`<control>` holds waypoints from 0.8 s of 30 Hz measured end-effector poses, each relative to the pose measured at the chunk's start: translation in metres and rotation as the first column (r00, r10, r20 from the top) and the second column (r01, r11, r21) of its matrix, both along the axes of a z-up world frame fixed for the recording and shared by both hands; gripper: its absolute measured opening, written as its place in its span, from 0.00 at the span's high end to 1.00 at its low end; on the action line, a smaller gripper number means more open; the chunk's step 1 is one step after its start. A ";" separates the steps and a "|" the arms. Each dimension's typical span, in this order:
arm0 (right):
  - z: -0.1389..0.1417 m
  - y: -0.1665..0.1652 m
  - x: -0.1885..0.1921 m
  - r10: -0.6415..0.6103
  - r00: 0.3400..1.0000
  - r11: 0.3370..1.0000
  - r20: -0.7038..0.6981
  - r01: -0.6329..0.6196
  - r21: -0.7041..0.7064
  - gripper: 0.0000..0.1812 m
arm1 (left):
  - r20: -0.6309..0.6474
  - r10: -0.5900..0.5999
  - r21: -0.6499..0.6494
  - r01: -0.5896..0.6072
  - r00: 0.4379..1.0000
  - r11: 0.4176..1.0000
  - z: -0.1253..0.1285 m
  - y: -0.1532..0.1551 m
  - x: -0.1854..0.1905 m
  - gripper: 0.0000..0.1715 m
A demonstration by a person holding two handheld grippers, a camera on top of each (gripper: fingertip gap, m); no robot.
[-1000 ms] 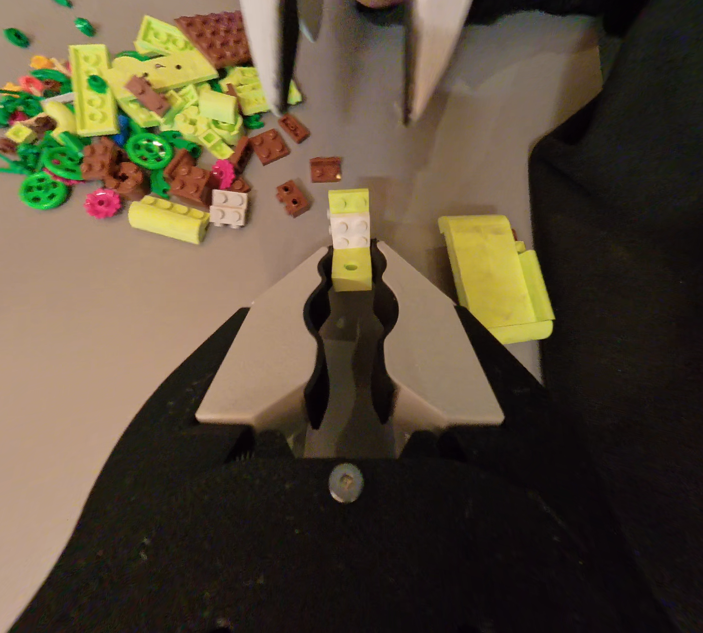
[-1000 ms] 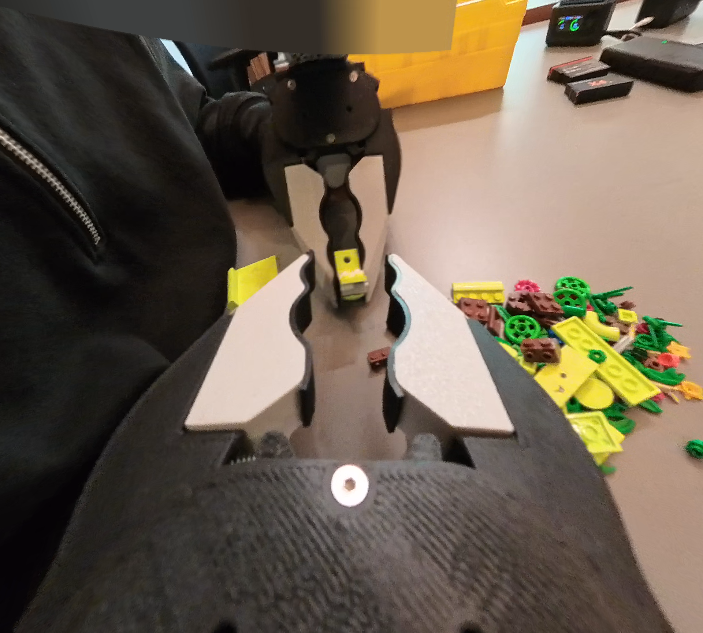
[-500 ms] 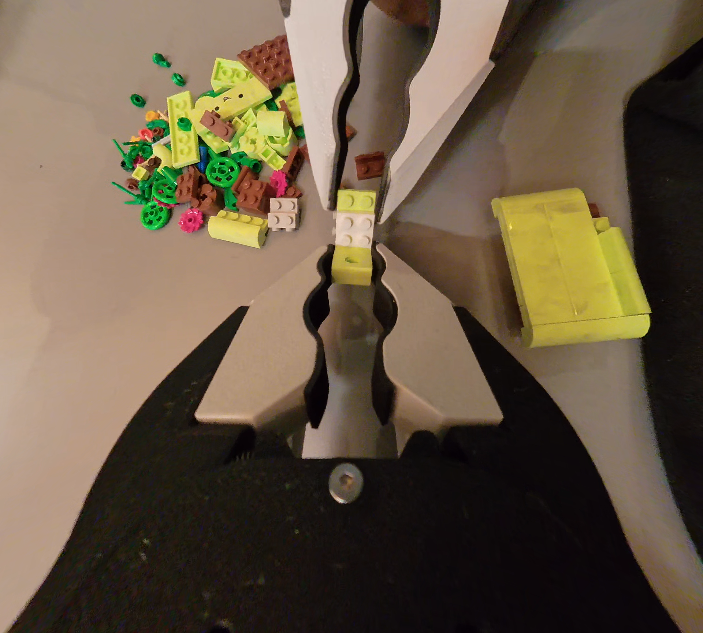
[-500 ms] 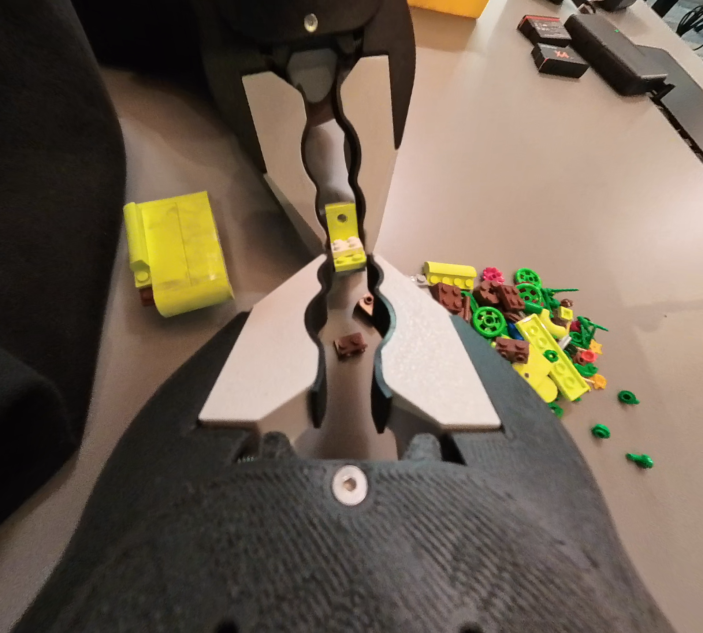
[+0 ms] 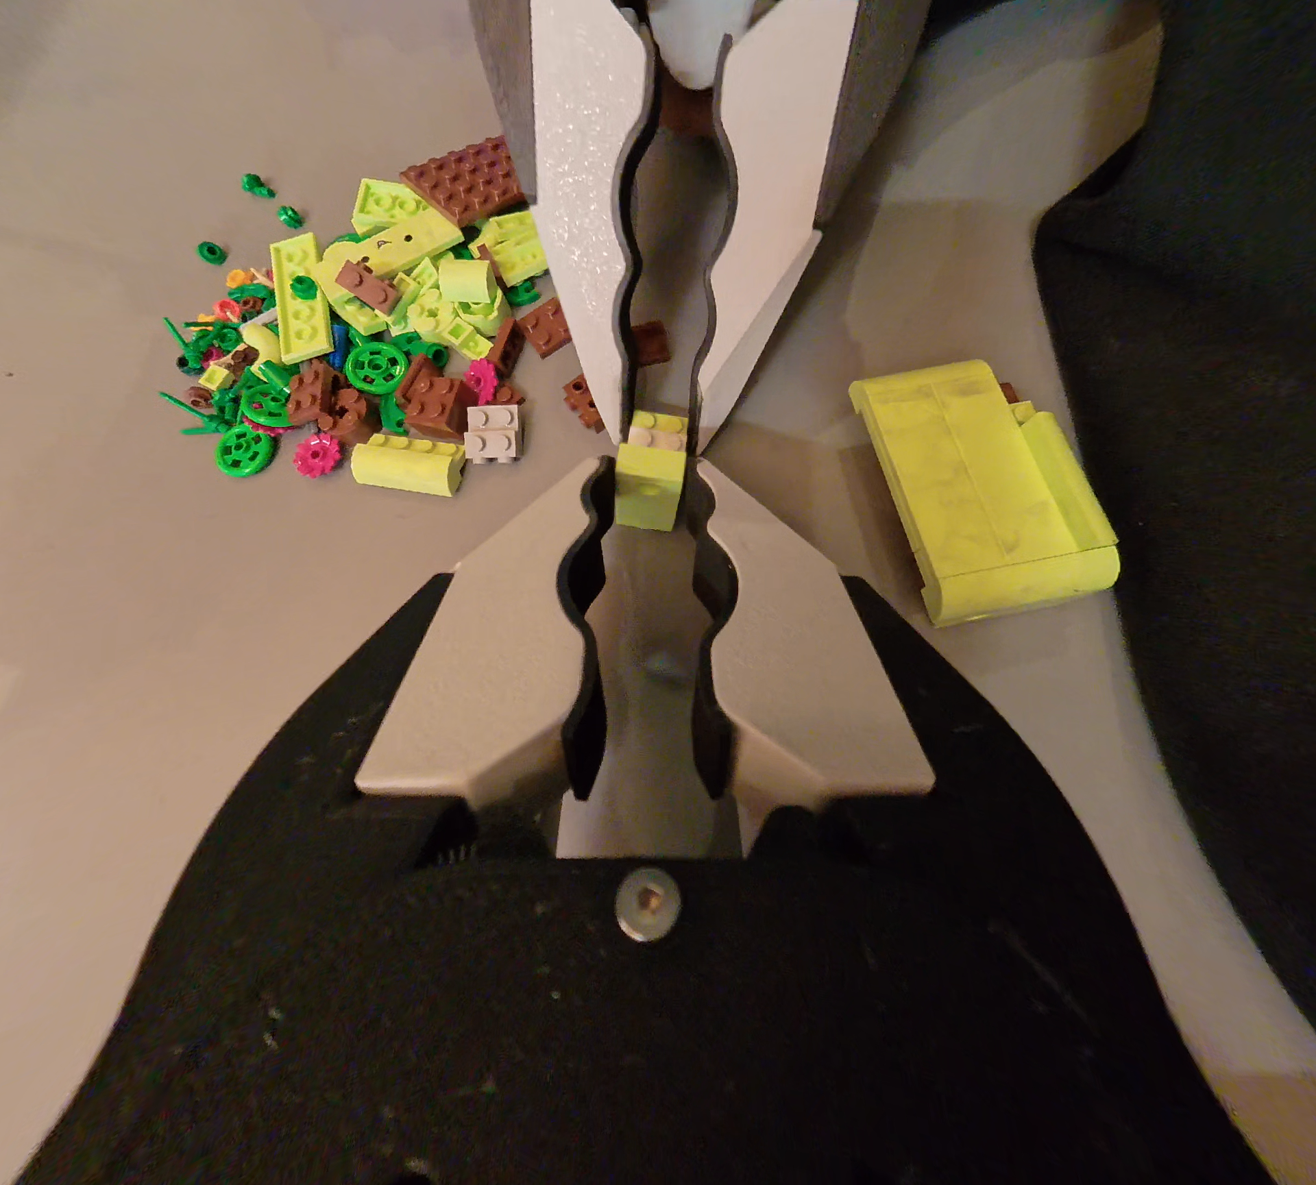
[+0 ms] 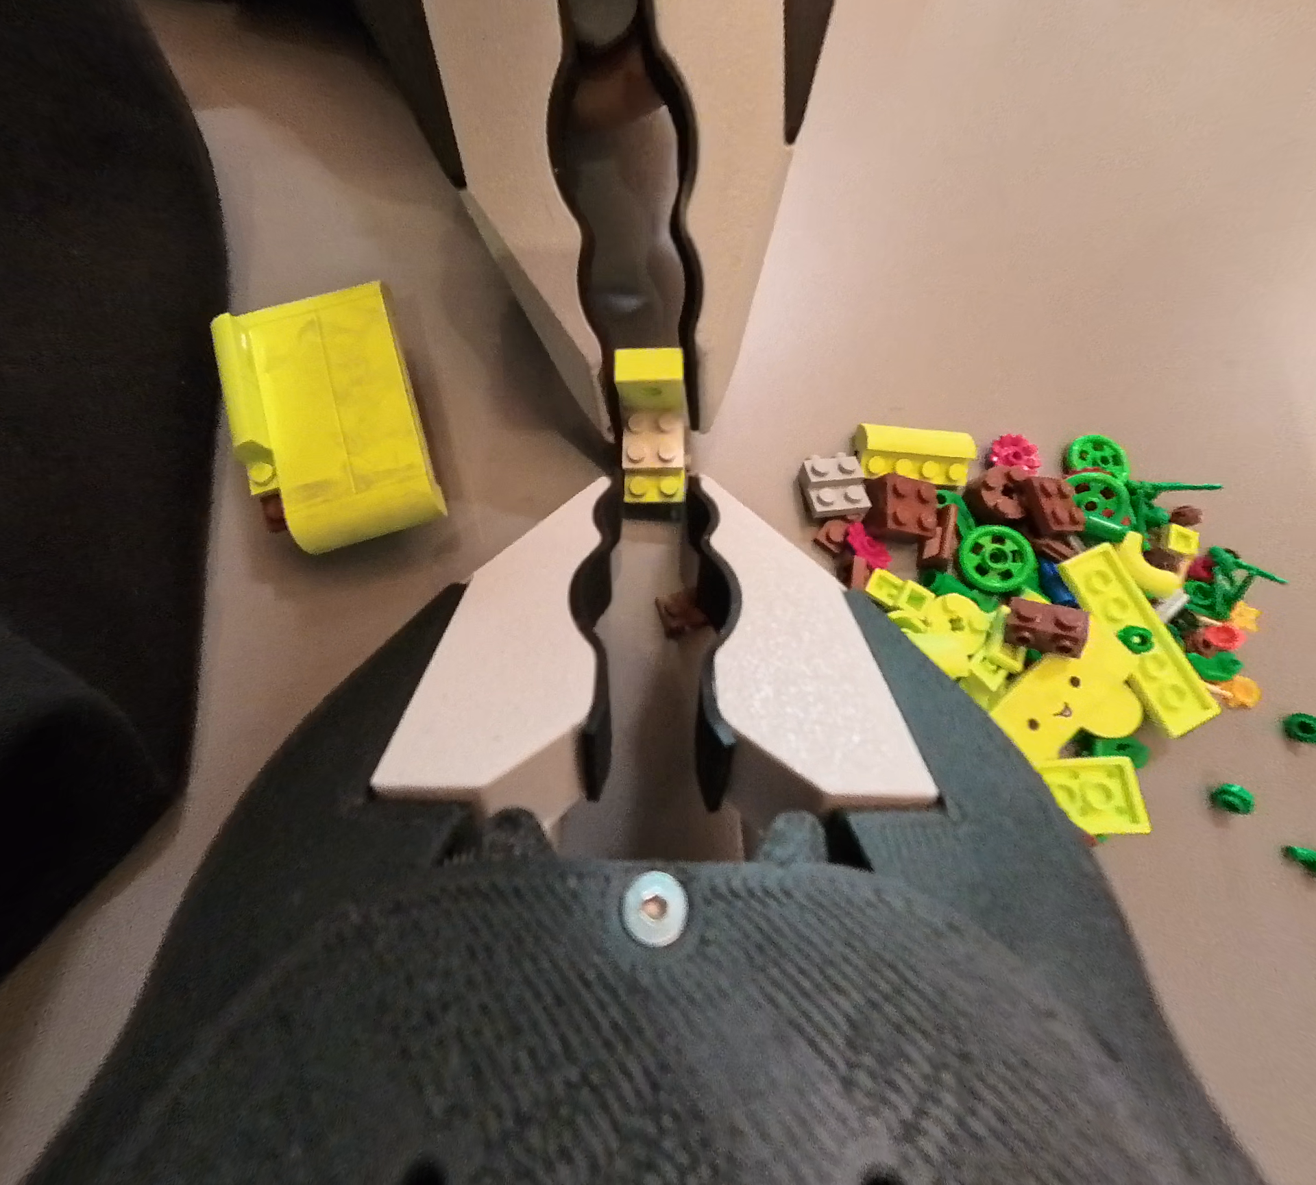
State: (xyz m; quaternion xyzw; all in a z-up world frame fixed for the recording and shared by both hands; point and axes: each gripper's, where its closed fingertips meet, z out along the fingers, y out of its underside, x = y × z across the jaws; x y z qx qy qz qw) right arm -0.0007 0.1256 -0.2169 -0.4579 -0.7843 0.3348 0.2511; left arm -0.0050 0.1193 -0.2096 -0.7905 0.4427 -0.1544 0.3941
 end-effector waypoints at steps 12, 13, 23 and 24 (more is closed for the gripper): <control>0.017 -0.001 -0.001 -0.003 0.998 0.998 -0.065 -0.001 -0.069 0.89 | -0.097 -0.026 0.027 0.029 0.995 0.999 -0.010 -0.001 0.000 0.90; 0.015 -0.003 0.000 0.008 0.998 0.998 -0.058 -0.012 -0.066 0.90 | -0.088 -0.026 0.016 0.027 0.996 1.000 -0.010 -0.001 0.000 0.90; 0.009 -0.008 0.000 0.031 0.999 0.999 -0.040 -0.032 -0.023 0.92 | -0.054 -0.048 -0.039 0.046 0.997 0.998 -0.010 -0.004 0.004 0.90; 0.010 -0.009 0.001 0.039 0.998 0.999 -0.039 -0.041 -0.033 0.92 | -0.053 -0.052 -0.041 0.050 0.997 0.998 -0.010 -0.005 0.005 0.90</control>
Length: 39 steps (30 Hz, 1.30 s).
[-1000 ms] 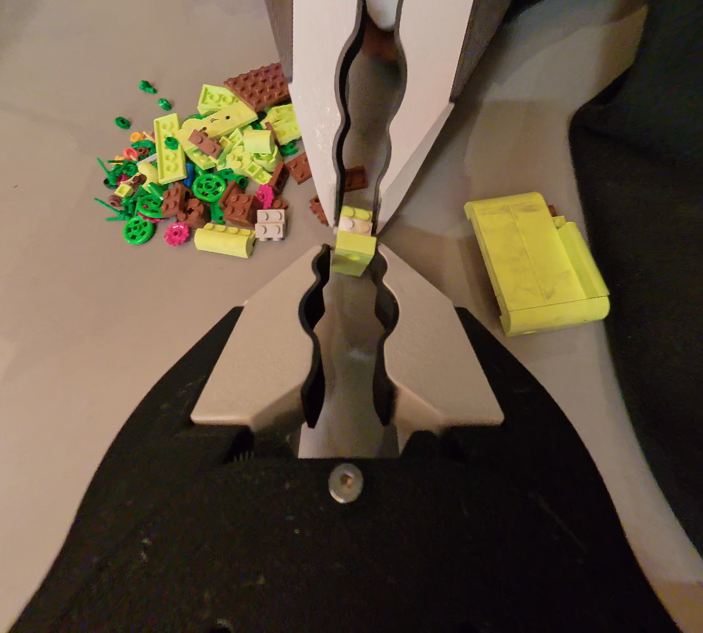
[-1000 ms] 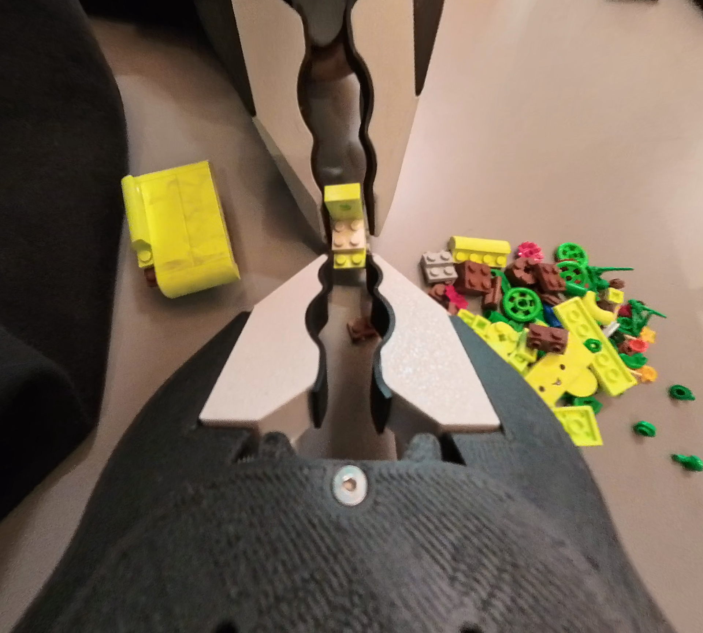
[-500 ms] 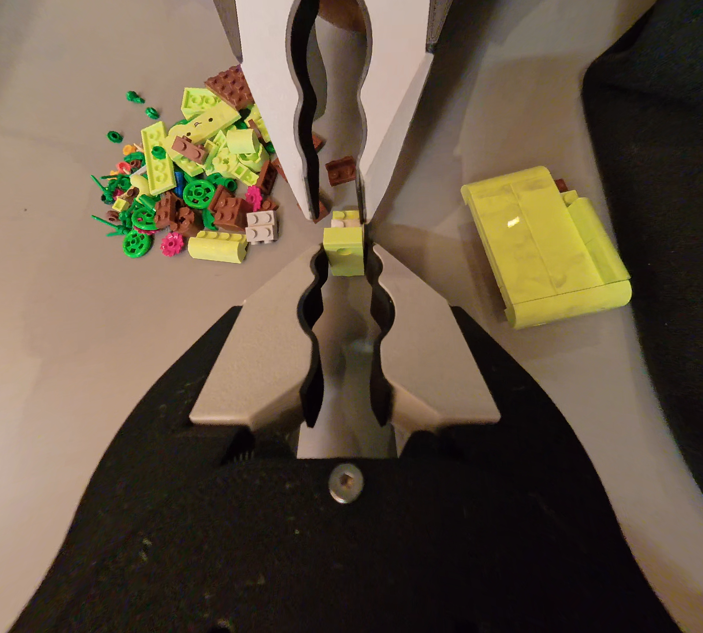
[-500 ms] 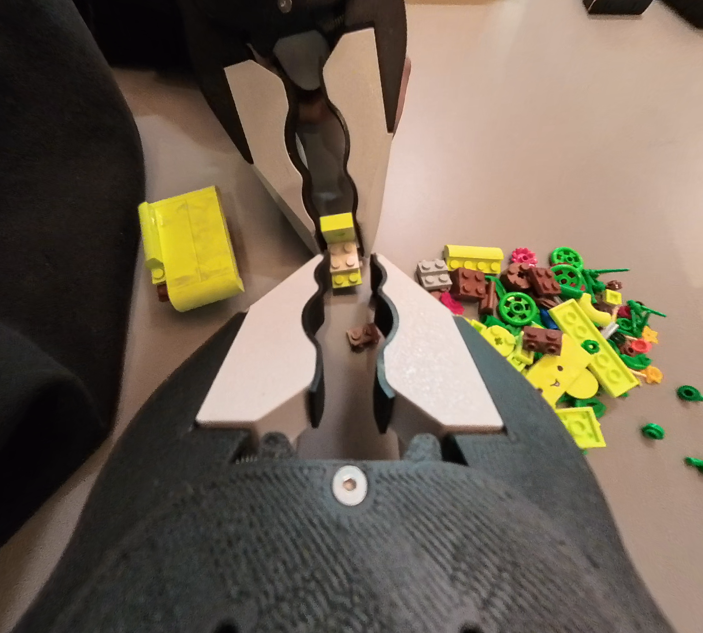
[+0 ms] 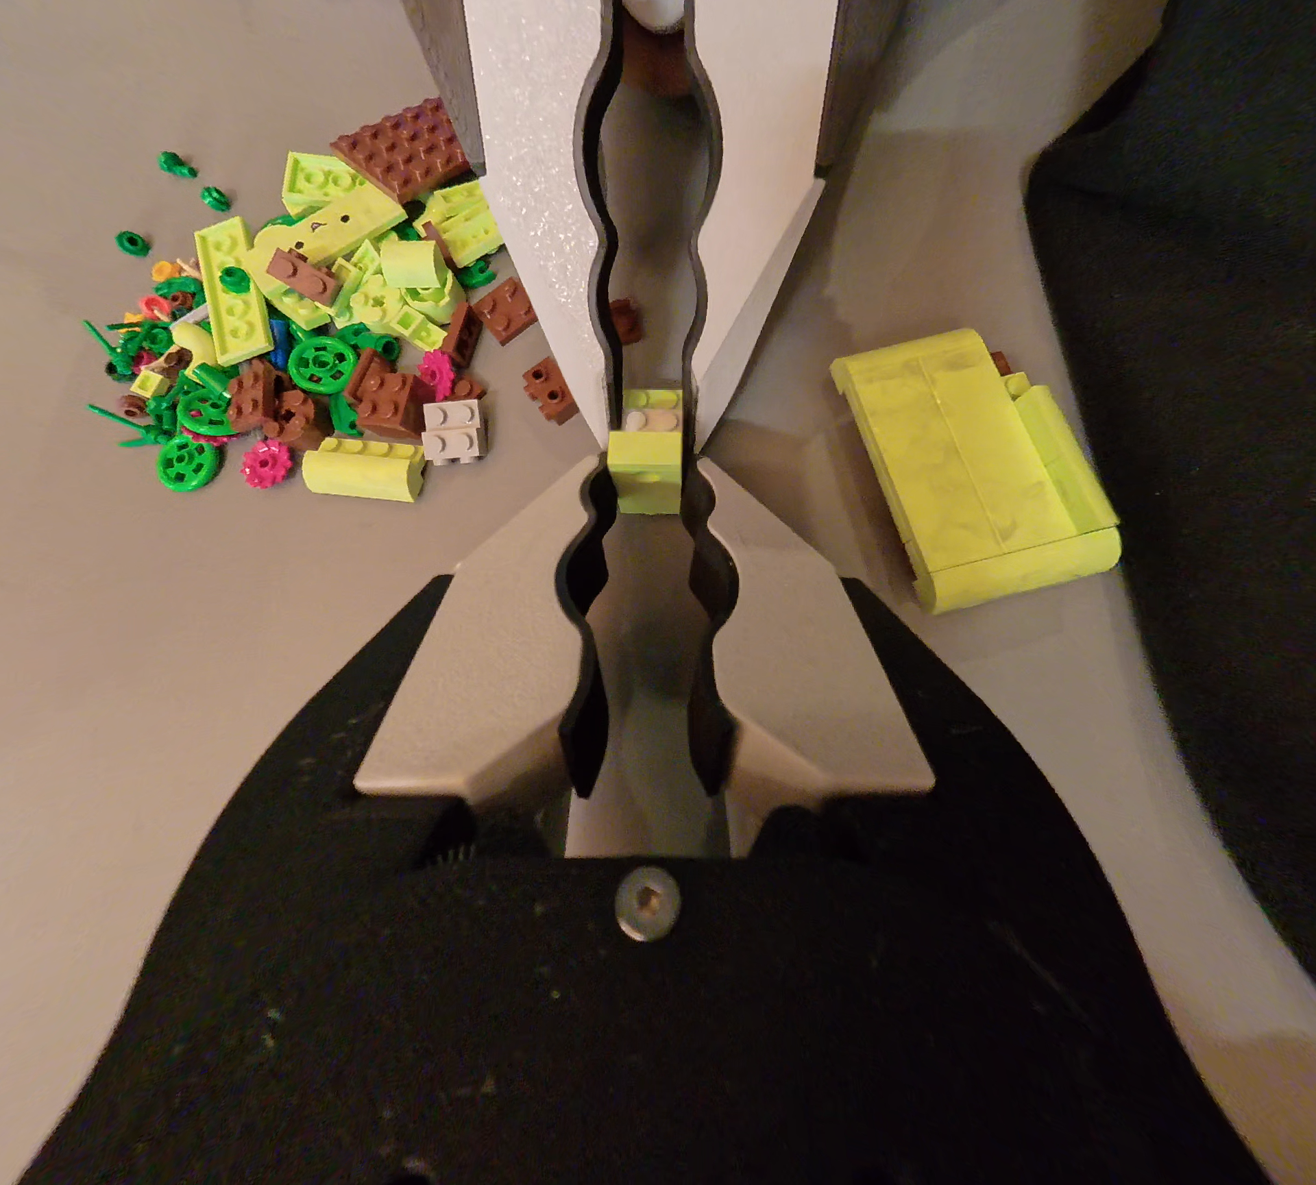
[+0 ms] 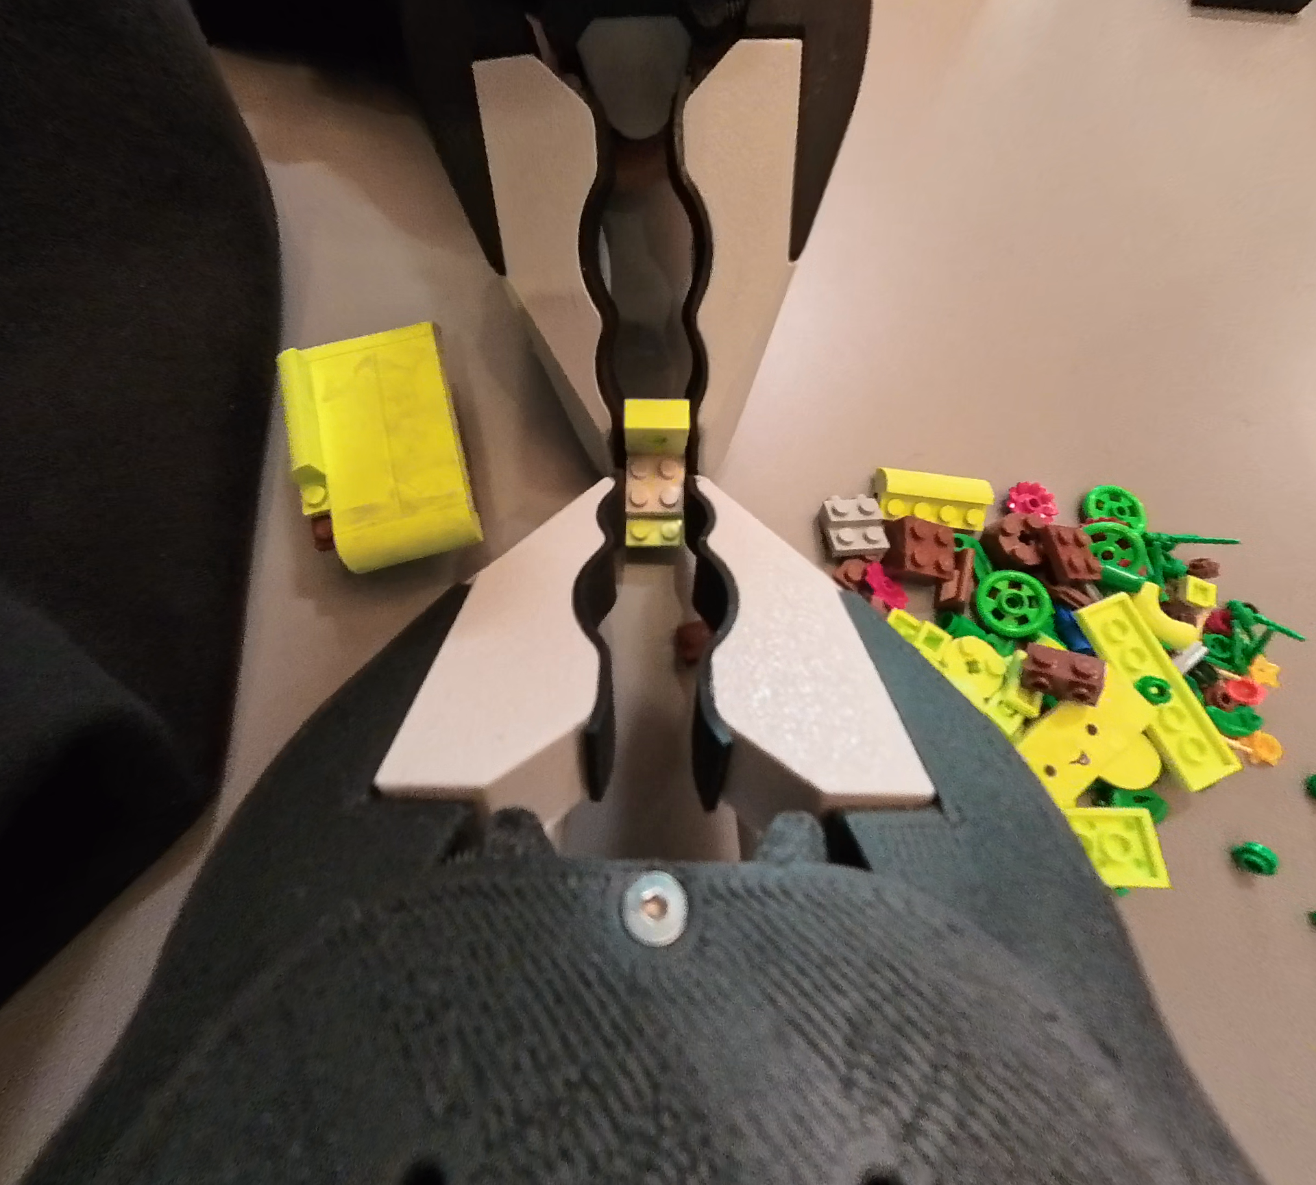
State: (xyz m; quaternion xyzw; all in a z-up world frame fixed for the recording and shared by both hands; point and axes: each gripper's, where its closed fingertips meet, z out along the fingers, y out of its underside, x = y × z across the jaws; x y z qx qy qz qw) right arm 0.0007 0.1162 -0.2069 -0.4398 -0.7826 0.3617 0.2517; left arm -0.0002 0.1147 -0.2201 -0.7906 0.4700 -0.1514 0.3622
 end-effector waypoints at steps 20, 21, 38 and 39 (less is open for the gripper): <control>0.042 0.035 0.005 -0.129 0.977 0.977 -0.171 0.096 -0.191 1.00 | 0.023 -0.004 -0.046 0.005 1.000 0.999 -0.001 -0.001 0.006 0.90; 0.043 0.037 0.005 -0.142 0.974 0.973 -0.177 0.105 -0.204 1.00 | 0.026 -0.002 -0.048 0.003 1.000 0.999 -0.001 -0.001 0.006 0.90; -0.003 0.002 -0.005 -0.008 1.000 0.999 0.008 0.008 0.033 0.91 | 0.250 0.090 -0.232 -0.031 0.964 0.972 0.014 -0.001 -0.001 0.90; -0.001 0.001 -0.006 -0.006 1.000 0.999 -0.005 0.007 0.033 0.92 | 0.305 0.097 -0.263 -0.014 0.947 0.965 0.019 -0.003 -0.001 0.90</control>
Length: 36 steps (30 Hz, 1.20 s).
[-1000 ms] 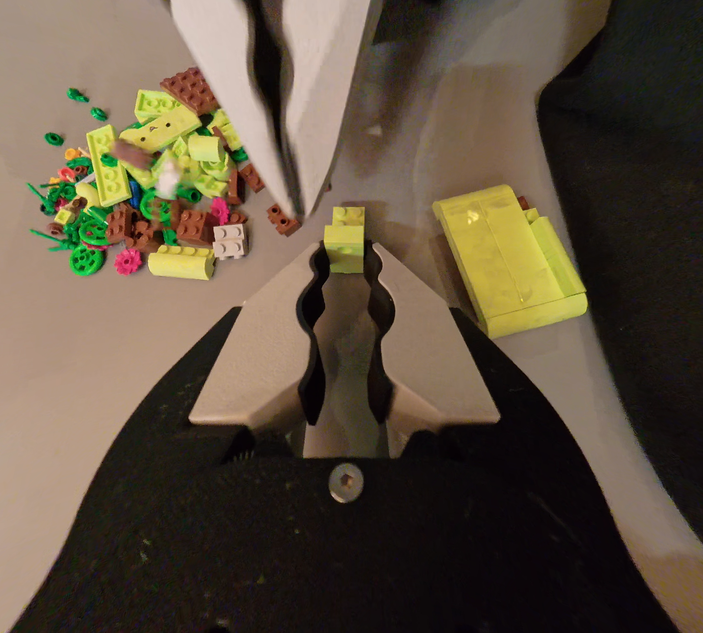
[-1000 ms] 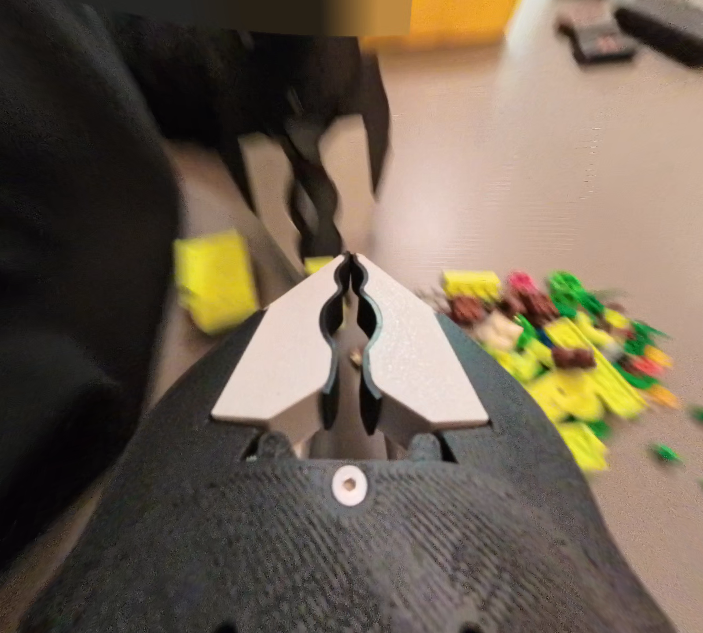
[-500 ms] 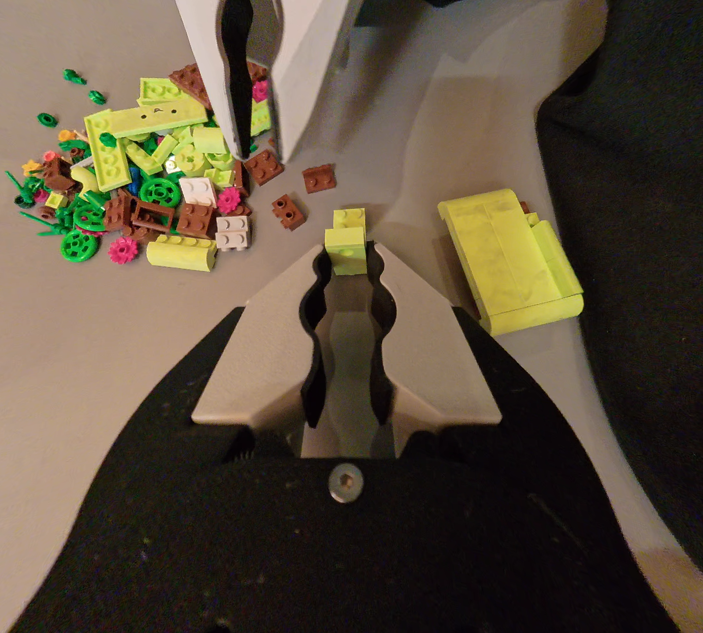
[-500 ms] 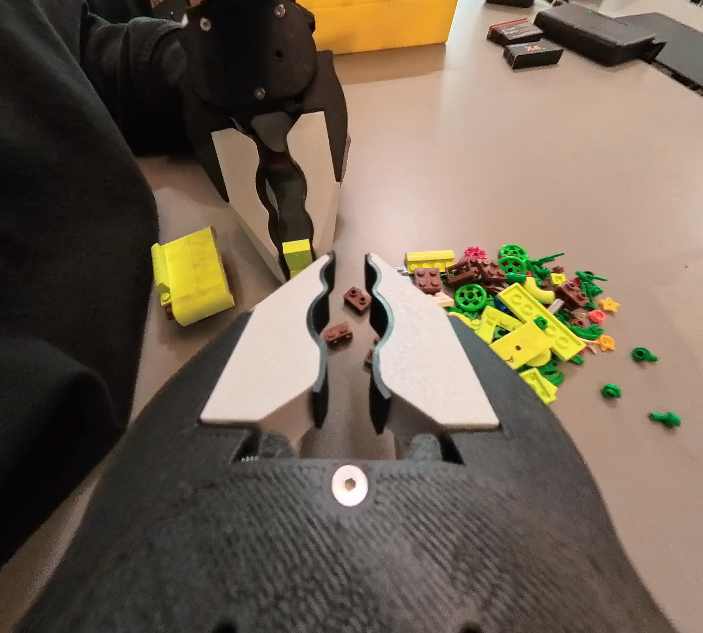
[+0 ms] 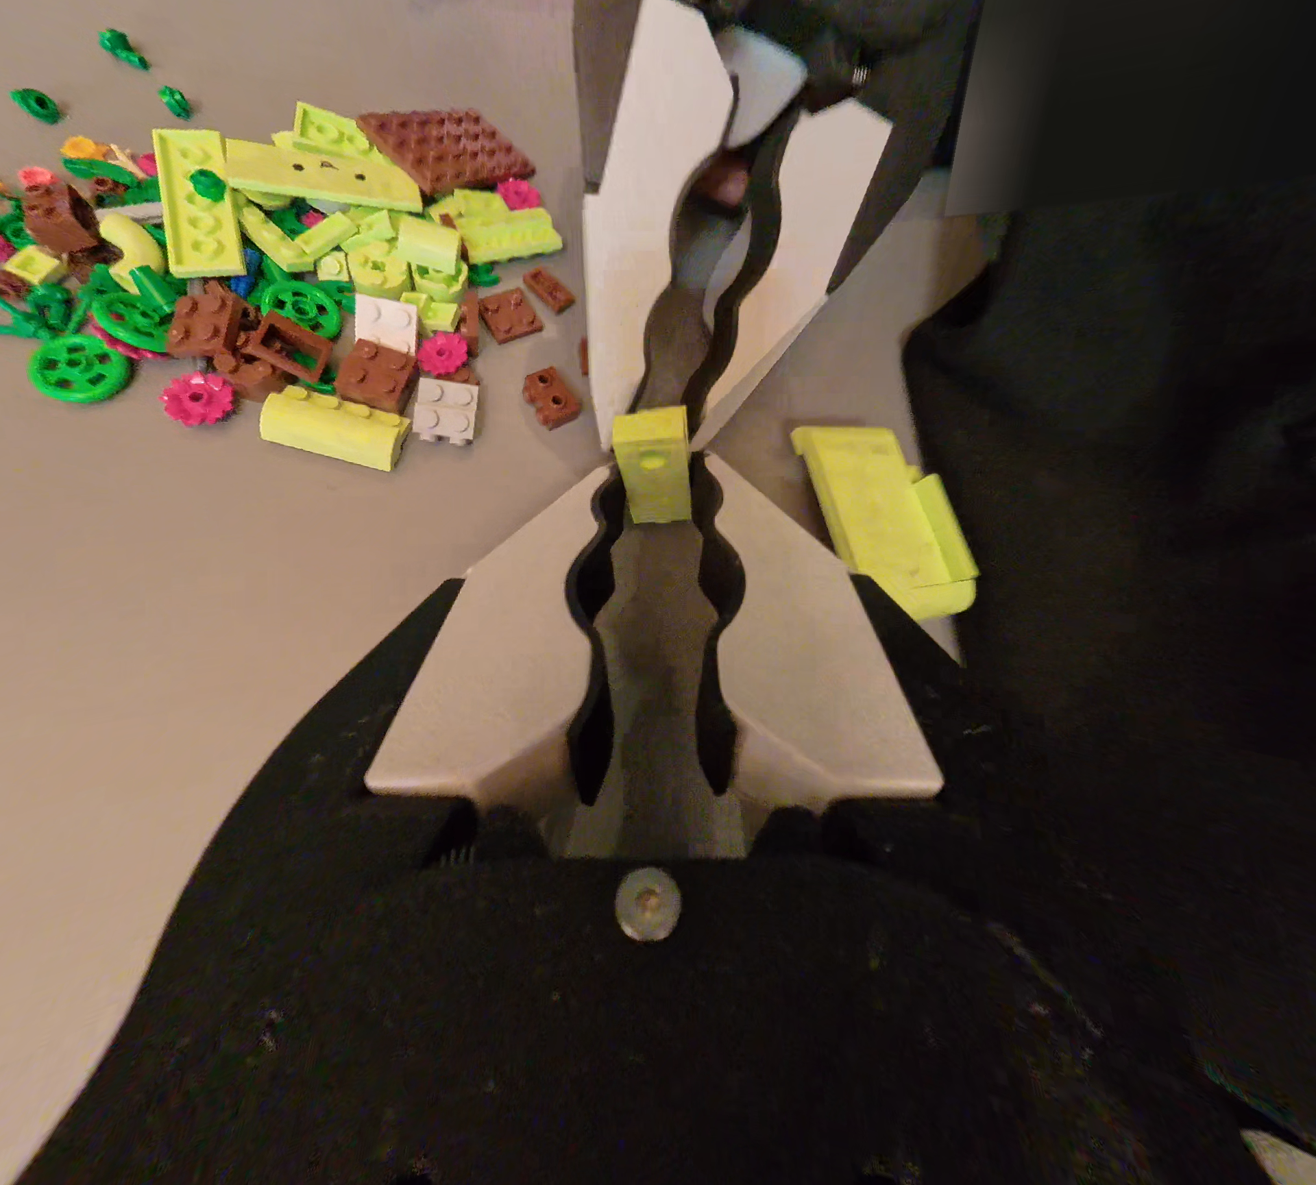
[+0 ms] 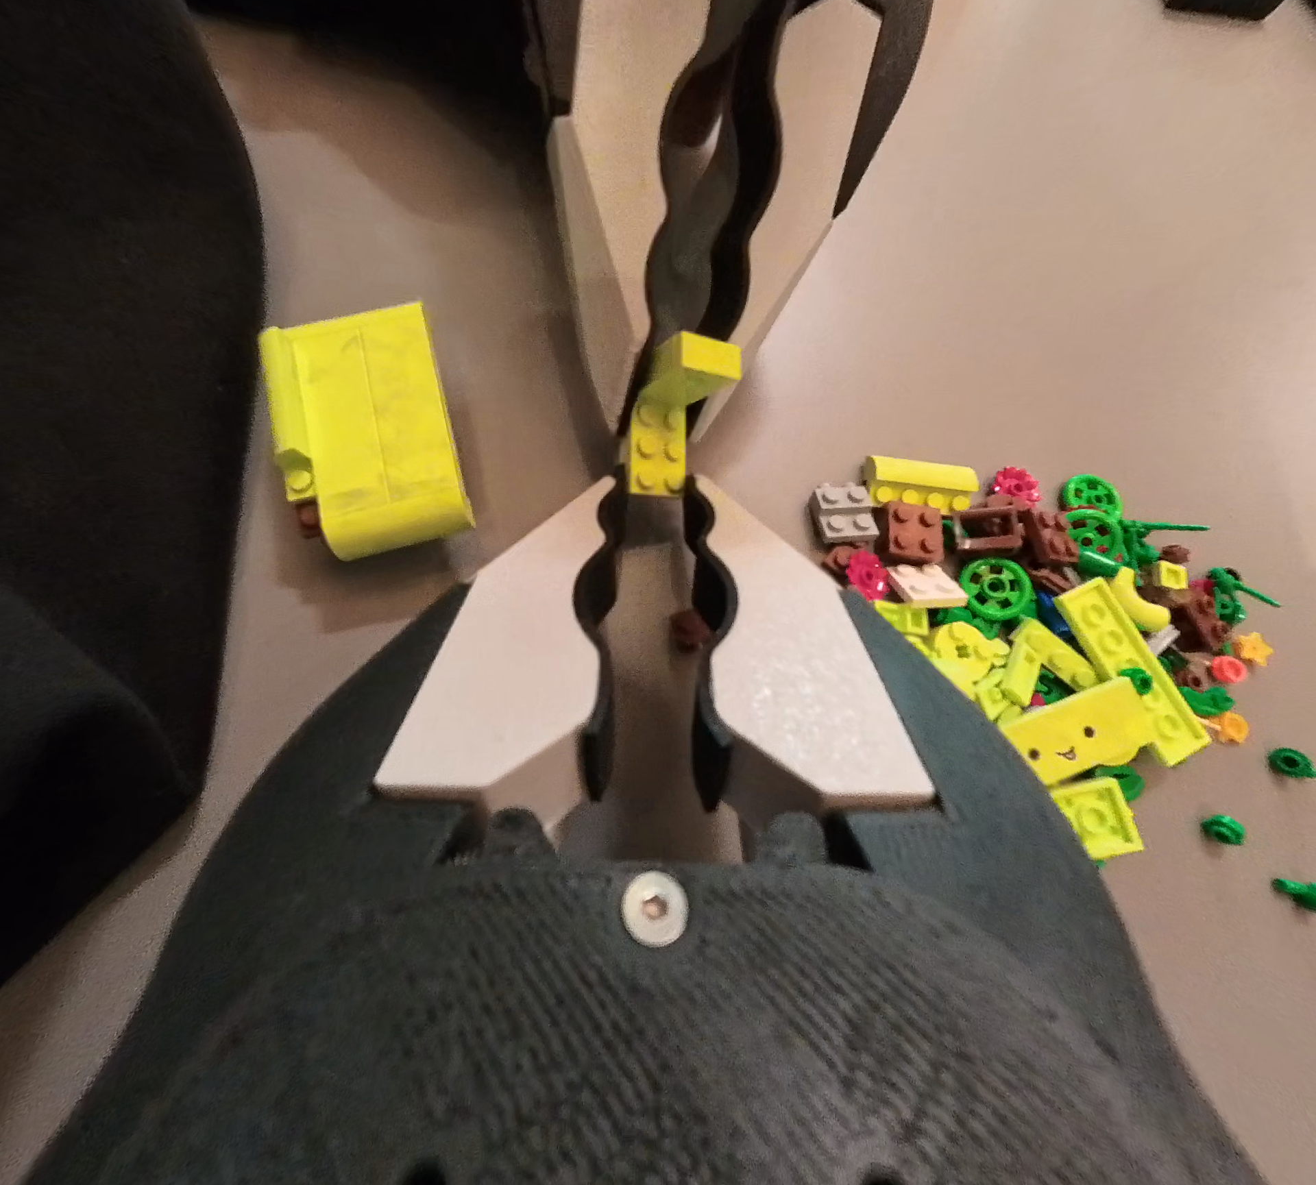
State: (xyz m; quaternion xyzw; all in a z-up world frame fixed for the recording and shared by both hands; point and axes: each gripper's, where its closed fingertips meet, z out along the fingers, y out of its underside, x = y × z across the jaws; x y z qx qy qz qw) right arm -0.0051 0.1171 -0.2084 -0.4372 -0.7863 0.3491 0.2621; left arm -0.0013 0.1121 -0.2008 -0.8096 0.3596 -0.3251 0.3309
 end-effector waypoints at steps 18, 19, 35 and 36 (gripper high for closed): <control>0.037 0.009 -0.004 -0.098 0.995 0.888 -0.015 0.081 -0.453 0.93 | 0.415 0.108 -0.173 -0.038 0.903 0.984 0.036 0.011 0.002 0.78; 0.037 0.010 -0.004 -0.102 0.995 0.888 -0.014 0.085 -0.452 0.93 | 0.432 0.111 -0.176 -0.037 0.895 0.984 0.038 0.011 0.003 0.78; 0.033 0.024 -0.007 -0.171 0.985 0.910 -0.026 0.148 -0.388 0.79 | 0.353 0.172 -0.067 -0.159 0.920 0.985 0.041 0.023 -0.003 0.91; 0.034 0.025 -0.007 -0.174 0.984 0.906 -0.029 0.148 -0.395 0.77 | 0.356 0.168 -0.064 -0.155 0.919 0.986 0.042 0.022 -0.003 0.91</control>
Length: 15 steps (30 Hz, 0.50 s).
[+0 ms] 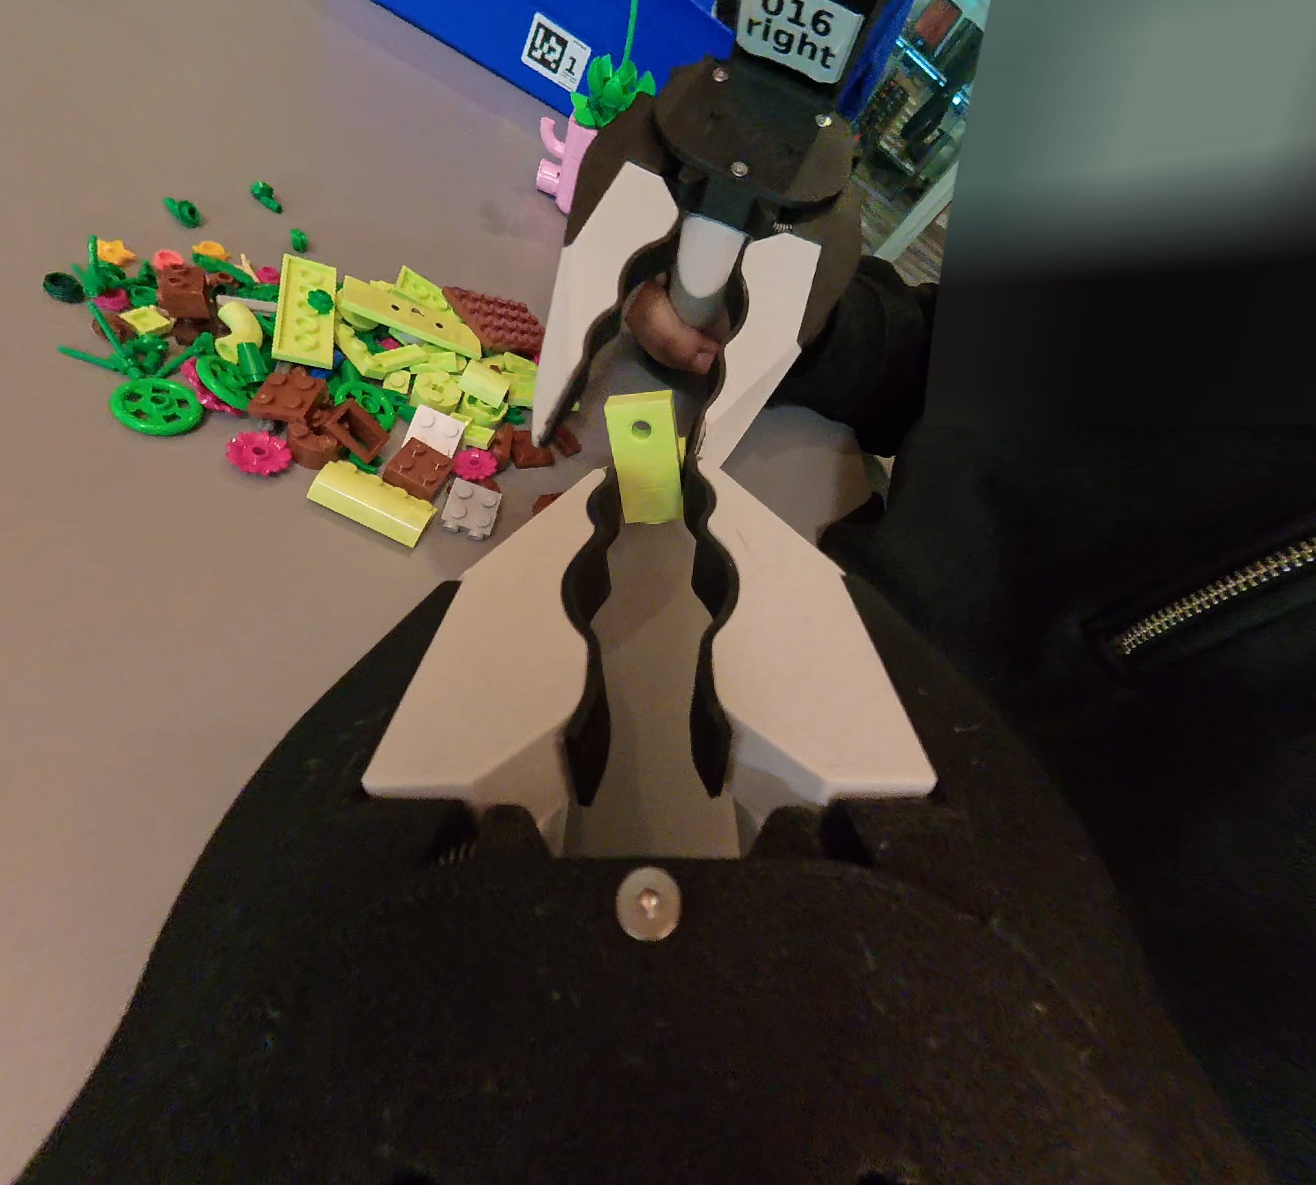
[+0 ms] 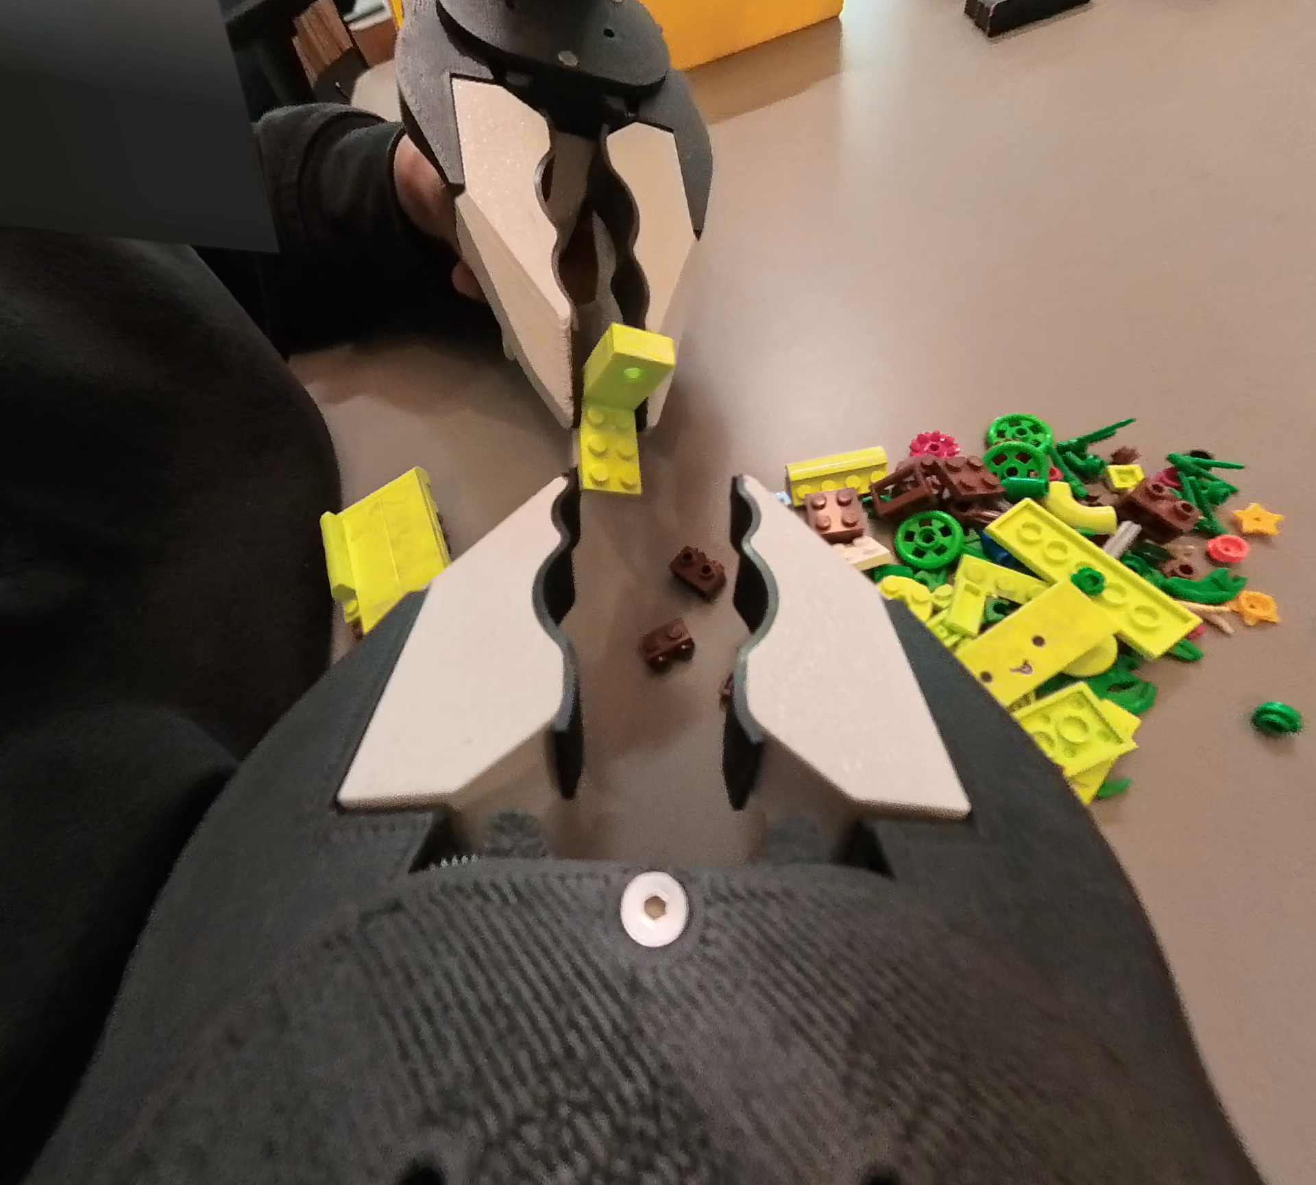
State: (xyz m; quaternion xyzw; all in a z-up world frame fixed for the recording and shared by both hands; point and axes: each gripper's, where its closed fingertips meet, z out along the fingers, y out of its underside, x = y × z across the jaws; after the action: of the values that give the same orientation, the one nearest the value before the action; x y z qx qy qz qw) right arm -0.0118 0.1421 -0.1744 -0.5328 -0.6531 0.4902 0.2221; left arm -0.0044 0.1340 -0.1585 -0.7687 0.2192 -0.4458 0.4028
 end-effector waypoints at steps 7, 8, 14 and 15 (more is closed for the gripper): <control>0.014 0.003 0.001 0.000 0.998 0.996 -0.067 -0.006 -0.093 0.77 | 0.013 -0.012 -0.012 0.013 1.000 1.000 0.001 -0.003 -0.001 0.91; 0.020 0.003 0.001 0.000 0.996 0.992 -0.094 -0.011 -0.124 0.78 | 0.003 -0.024 -0.014 0.024 1.000 1.000 -0.001 -0.004 0.001 0.91; 0.040 -0.005 0.002 0.028 0.983 0.947 -0.179 -0.083 -0.309 0.83 | -0.061 -0.070 0.012 0.070 0.996 0.997 -0.008 -0.010 0.013 0.91; 0.040 -0.007 0.002 0.037 0.984 0.944 -0.174 -0.092 -0.318 0.84 | -0.064 -0.073 0.016 0.074 0.995 0.997 -0.008 -0.011 0.014 0.91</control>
State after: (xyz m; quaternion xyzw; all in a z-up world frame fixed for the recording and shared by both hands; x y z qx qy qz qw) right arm -0.0101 0.1353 -0.1348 -0.4976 -0.5598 0.6408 0.1686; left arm 0.0095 0.1232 -0.1666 -0.7700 0.2642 -0.4338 0.3862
